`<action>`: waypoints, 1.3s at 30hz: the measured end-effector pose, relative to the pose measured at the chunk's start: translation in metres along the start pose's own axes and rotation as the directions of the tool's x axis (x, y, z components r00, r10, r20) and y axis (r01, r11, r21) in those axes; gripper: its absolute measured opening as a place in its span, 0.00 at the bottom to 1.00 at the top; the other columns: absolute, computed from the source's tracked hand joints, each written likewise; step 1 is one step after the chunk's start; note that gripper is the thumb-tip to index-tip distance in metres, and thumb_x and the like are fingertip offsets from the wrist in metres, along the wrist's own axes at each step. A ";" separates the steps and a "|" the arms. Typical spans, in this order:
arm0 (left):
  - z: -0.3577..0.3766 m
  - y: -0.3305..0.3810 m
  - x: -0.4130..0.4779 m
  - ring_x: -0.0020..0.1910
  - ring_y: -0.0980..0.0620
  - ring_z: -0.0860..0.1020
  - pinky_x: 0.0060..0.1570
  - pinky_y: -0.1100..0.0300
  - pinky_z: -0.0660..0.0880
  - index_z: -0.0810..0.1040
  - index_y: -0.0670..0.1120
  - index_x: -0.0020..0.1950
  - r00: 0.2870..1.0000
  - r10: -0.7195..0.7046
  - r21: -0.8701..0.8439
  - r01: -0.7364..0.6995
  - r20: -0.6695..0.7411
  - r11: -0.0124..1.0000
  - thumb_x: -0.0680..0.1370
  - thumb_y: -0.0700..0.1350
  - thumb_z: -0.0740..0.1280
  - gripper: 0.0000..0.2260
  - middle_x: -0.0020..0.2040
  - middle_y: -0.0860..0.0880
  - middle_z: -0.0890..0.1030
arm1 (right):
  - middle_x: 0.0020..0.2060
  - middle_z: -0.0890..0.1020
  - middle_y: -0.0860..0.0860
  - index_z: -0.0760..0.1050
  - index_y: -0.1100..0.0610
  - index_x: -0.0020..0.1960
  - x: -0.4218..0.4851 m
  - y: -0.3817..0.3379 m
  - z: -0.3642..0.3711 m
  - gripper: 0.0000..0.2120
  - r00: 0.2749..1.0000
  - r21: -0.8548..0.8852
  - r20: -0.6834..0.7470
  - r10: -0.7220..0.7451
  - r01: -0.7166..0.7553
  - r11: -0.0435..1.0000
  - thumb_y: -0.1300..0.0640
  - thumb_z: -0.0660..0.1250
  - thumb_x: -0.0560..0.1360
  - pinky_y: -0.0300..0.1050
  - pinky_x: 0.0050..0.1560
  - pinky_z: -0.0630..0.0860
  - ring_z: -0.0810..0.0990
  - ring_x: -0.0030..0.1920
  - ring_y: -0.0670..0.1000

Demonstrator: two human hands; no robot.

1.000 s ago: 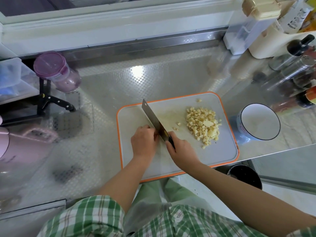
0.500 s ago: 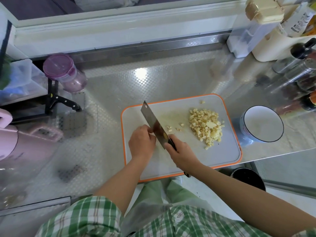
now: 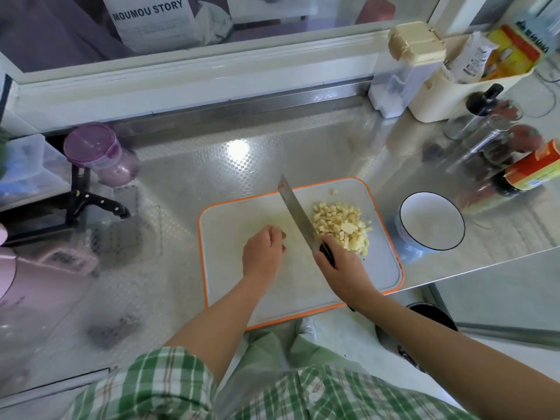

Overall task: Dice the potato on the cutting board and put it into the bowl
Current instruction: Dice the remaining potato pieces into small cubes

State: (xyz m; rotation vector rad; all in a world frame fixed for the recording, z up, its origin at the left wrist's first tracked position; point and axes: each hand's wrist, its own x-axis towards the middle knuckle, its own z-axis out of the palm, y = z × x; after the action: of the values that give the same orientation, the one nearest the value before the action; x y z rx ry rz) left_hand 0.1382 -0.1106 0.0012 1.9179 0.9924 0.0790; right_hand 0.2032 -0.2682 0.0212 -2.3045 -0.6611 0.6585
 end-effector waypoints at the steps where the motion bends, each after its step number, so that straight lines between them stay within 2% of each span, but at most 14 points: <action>1: 0.000 0.008 -0.002 0.35 0.48 0.80 0.42 0.53 0.76 0.79 0.47 0.44 0.999 -0.038 -0.129 0.042 0.036 0.991 0.82 0.55 0.54 0.18 0.33 0.48 0.82 | 0.34 0.74 0.46 0.70 0.50 0.60 -0.001 -0.006 0.003 0.09 1.000 -0.033 0.005 -0.023 0.023 0.999 0.51 0.60 0.80 0.46 0.35 0.66 0.75 0.36 0.53; 3: 0.001 0.023 -0.004 0.29 0.49 0.79 0.33 0.57 0.74 0.78 0.46 0.42 0.991 -0.064 -0.220 0.088 0.116 0.972 0.81 0.61 0.53 0.22 0.31 0.47 0.82 | 0.39 0.79 0.49 0.68 0.51 0.66 -0.003 -0.014 0.010 0.15 0.997 -0.106 0.024 -0.078 0.080 0.991 0.53 0.60 0.80 0.46 0.37 0.67 0.80 0.41 0.57; 5: 0.006 0.030 -0.001 0.30 0.47 0.79 0.28 0.58 0.73 0.74 0.44 0.40 0.988 -0.082 -0.181 0.105 0.130 0.978 0.80 0.56 0.58 0.18 0.33 0.44 0.81 | 0.44 0.83 0.52 0.65 0.49 0.70 -0.006 -0.017 0.012 0.20 0.989 -0.150 0.070 -0.130 0.139 0.979 0.52 0.60 0.79 0.48 0.39 0.72 0.80 0.41 0.57; 7: 0.010 0.030 0.002 0.35 0.40 0.80 0.32 0.51 0.77 0.71 0.43 0.38 0.993 -0.092 -0.142 0.101 0.071 0.985 0.78 0.46 0.59 0.11 0.36 0.42 0.78 | 0.38 0.82 0.51 0.61 0.45 0.74 -0.005 -0.015 0.005 0.22 0.981 -0.121 0.135 -0.139 0.156 0.980 0.48 0.56 0.80 0.48 0.39 0.72 0.78 0.37 0.54; 10: 0.011 0.028 0.005 0.33 0.39 0.77 0.34 0.44 0.77 0.71 0.41 0.36 0.993 -0.109 -0.176 0.114 0.039 0.978 0.73 0.48 0.57 0.12 0.33 0.41 0.75 | 0.26 0.73 0.47 0.53 0.33 0.75 -0.001 -0.005 -0.012 0.21 0.961 -0.034 0.251 -0.115 0.128 0.991 0.46 0.49 0.83 0.46 0.39 0.72 0.75 0.31 0.49; 12: 0.009 0.032 0.004 0.32 0.43 0.73 0.34 0.44 0.75 0.68 0.43 0.32 0.993 -0.116 -0.214 0.115 0.008 0.970 0.69 0.50 0.55 0.12 0.29 0.44 0.70 | 0.26 0.78 0.50 0.51 0.28 0.73 0.002 0.002 -0.018 0.21 0.944 0.043 0.320 -0.083 0.073 0.996 0.45 0.48 0.83 0.45 0.42 0.78 0.79 0.28 0.48; 15: 0.007 0.036 0.002 0.28 0.46 0.69 0.31 0.45 0.72 0.65 0.44 0.31 0.995 -0.101 -0.209 0.100 0.006 0.973 0.68 0.50 0.55 0.11 0.27 0.46 0.66 | 0.29 0.80 0.56 0.49 0.30 0.73 0.008 0.006 -0.022 0.20 0.960 0.090 0.280 -0.013 -0.013 0.996 0.44 0.47 0.83 0.46 0.40 0.80 0.79 0.26 0.50; 19: 0.009 0.039 -0.001 0.26 0.45 0.72 0.30 0.47 0.72 0.70 0.42 0.32 0.996 -0.074 -0.173 0.080 0.043 0.982 0.72 0.48 0.56 0.12 0.26 0.44 0.71 | 0.23 0.75 0.48 0.51 0.30 0.73 0.011 -0.005 -0.022 0.21 0.955 0.069 0.283 -0.086 0.069 0.995 0.46 0.47 0.84 0.46 0.43 0.78 0.75 0.23 0.45; 23: 0.012 0.041 0.000 0.27 0.47 0.69 0.31 0.49 0.69 0.64 0.45 0.30 0.997 -0.068 -0.161 0.073 0.036 0.984 0.67 0.50 0.55 0.10 0.25 0.48 0.65 | 0.31 0.72 0.46 0.51 0.40 0.78 0.022 -0.003 -0.022 0.22 0.972 -0.025 0.234 0.015 -0.009 1.000 0.47 0.45 0.84 0.46 0.44 0.72 0.75 0.34 0.49; 26: 0.012 0.043 0.001 0.28 0.46 0.69 0.32 0.49 0.69 0.62 0.47 0.29 0.998 -0.054 -0.143 0.059 0.039 0.988 0.68 0.50 0.56 0.10 0.25 0.50 0.64 | 0.37 0.76 0.49 0.52 0.39 0.77 0.021 -0.003 -0.024 0.22 0.967 -0.045 0.254 -0.023 0.035 0.998 0.48 0.46 0.84 0.45 0.40 0.66 0.76 0.40 0.52; 30: 0.013 0.046 0.003 0.27 0.47 0.68 0.31 0.50 0.69 0.62 0.46 0.30 0.998 -0.062 -0.143 0.065 0.026 0.988 0.73 0.46 0.57 0.13 0.26 0.49 0.64 | 0.58 0.80 0.57 0.48 0.37 0.77 0.022 0.002 -0.030 0.22 0.970 -0.103 0.241 0.024 0.000 0.995 0.46 0.45 0.84 0.48 0.50 0.70 0.77 0.56 0.59; 32: 0.013 0.046 0.005 0.28 0.47 0.69 0.31 0.48 0.70 0.63 0.46 0.31 0.998 -0.061 -0.137 0.063 0.024 0.989 0.74 0.46 0.58 0.12 0.26 0.48 0.66 | 0.54 0.81 0.55 0.48 0.35 0.76 0.020 0.000 -0.031 0.22 0.964 -0.118 0.264 -0.017 0.050 0.992 0.46 0.46 0.84 0.47 0.47 0.69 0.78 0.54 0.58; 35: 0.014 0.047 0.006 0.31 0.47 0.69 0.33 0.45 0.72 0.62 0.46 0.31 0.998 -0.052 -0.128 0.054 0.024 0.990 0.73 0.47 0.58 0.12 0.28 0.48 0.65 | 0.57 0.80 0.56 0.47 0.38 0.78 0.021 0.002 -0.033 0.23 0.965 -0.159 0.258 0.045 -0.004 0.987 0.45 0.45 0.83 0.49 0.51 0.71 0.77 0.56 0.59; 39: 0.014 0.045 0.007 0.31 0.46 0.70 0.35 0.41 0.74 0.63 0.46 0.31 0.999 -0.048 -0.115 0.048 0.006 0.992 0.75 0.46 0.58 0.13 0.28 0.49 0.66 | 0.47 0.81 0.54 0.49 0.33 0.75 0.019 0.003 -0.032 0.21 0.963 -0.129 0.265 -0.058 0.095 0.987 0.45 0.46 0.83 0.48 0.48 0.71 0.78 0.52 0.58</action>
State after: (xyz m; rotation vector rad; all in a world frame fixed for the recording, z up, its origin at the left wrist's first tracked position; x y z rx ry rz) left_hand 0.1765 -0.1258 0.0256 1.7877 1.0098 0.1036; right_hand 0.2372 -0.2727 0.0355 -2.3274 -0.9406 0.9141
